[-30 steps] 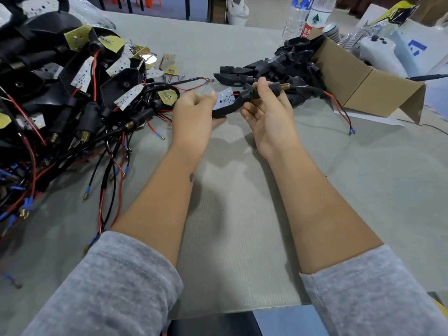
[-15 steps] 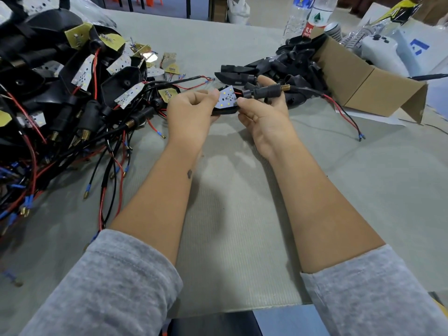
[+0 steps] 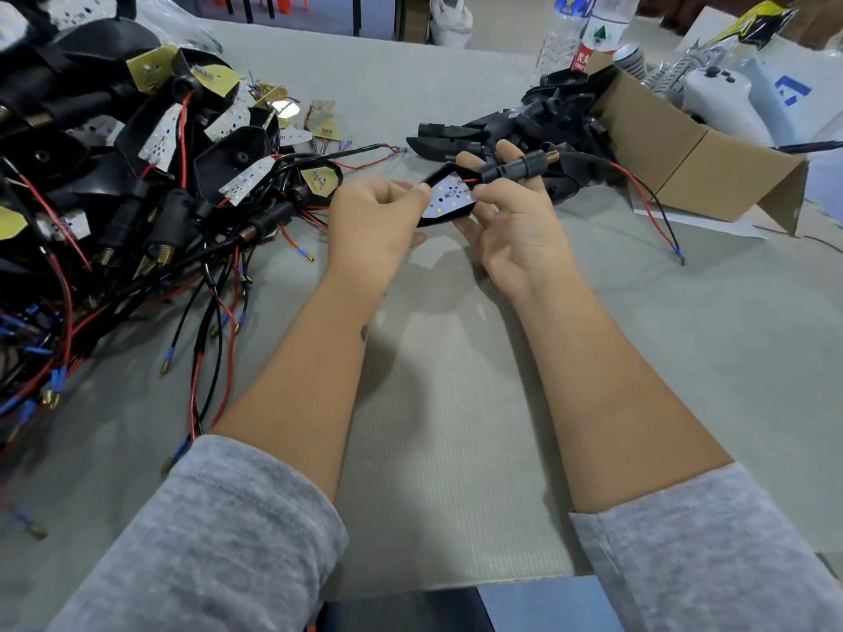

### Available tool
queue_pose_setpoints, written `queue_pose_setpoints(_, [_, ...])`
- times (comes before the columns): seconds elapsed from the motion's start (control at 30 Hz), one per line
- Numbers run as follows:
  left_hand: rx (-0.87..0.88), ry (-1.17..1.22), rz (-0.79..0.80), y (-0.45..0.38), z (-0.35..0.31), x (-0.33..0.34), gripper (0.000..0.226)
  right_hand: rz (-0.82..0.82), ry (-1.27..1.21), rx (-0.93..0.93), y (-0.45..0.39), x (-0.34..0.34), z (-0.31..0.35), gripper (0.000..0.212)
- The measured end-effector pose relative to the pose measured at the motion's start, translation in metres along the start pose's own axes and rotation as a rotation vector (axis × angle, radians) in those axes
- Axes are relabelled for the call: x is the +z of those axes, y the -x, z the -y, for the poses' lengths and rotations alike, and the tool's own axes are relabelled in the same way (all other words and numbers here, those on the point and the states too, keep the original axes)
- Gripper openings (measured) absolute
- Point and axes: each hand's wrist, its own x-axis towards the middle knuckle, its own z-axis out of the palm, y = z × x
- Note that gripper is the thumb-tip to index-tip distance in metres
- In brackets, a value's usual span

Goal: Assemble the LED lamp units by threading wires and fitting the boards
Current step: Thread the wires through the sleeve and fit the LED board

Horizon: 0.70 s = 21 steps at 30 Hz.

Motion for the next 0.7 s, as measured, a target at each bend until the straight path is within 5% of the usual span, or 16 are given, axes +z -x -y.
queue_pose_setpoints(0.37, [0.189,-0.186,-0.110,0.0048,-0.0010,-0.0010,0.025,0.029,0.073,0.041,0.0030,0.0045,-0.0050,0.066])
queue_pose_setpoints(0.7, [0.185,-0.008,-0.038,0.0080,-0.0009,0.0010,0.025,-0.013,0.067,0.036,0.0030,0.0040,-0.0039,0.058])
